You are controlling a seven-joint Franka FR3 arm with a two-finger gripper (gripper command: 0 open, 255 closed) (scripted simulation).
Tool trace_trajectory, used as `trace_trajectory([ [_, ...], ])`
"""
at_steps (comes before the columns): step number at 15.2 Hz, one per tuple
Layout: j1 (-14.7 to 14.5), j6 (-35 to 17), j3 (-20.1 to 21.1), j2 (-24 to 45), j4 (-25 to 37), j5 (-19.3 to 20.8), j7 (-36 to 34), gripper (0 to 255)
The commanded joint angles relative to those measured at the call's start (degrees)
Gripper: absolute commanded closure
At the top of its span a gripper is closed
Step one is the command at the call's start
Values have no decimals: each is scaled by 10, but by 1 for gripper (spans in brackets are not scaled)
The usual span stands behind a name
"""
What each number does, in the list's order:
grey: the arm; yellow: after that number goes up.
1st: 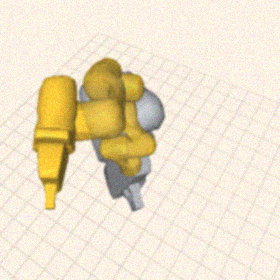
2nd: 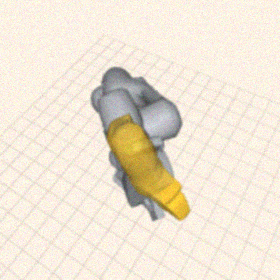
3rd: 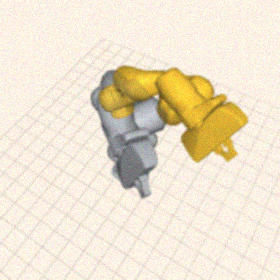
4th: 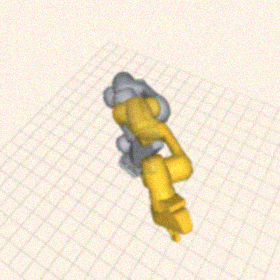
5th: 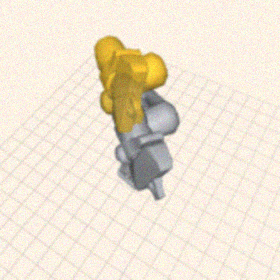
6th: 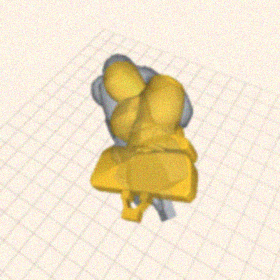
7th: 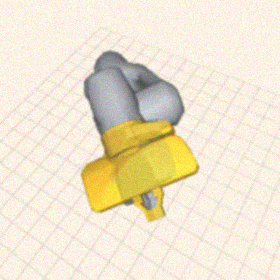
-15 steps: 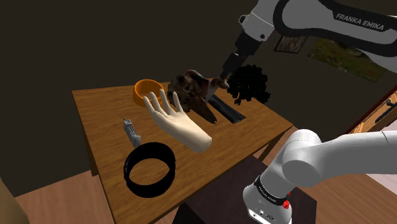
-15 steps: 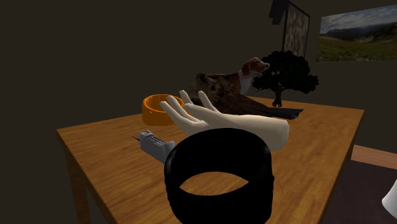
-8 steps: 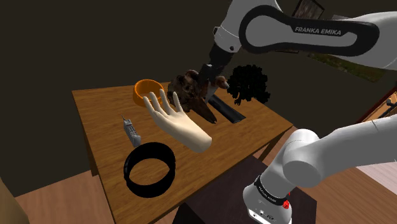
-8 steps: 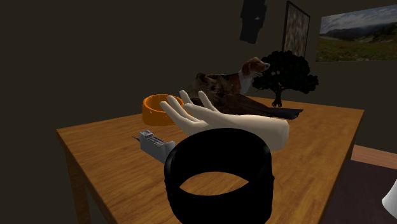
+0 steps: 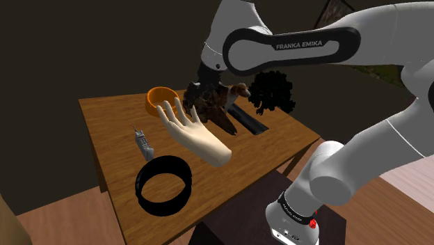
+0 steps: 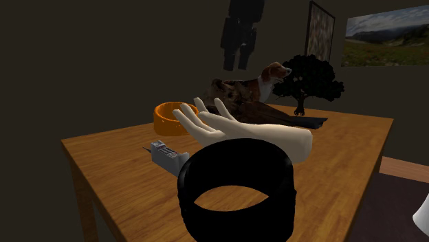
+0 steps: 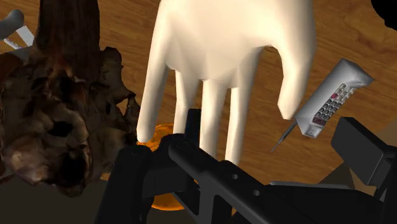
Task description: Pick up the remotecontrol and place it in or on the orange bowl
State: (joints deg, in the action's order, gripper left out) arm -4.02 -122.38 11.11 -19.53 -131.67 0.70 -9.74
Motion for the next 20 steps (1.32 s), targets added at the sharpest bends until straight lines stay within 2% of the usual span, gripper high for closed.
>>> trace_trajectory([
  [1,0,-23,14,45,19,8,-22,0],
  [10,-16,-80,57,238,130,78,-127,0],
  [18,-62,-84,55,414,277,146,-204,0],
  [20,-63,-95,52,424,275,150,-207,0],
])
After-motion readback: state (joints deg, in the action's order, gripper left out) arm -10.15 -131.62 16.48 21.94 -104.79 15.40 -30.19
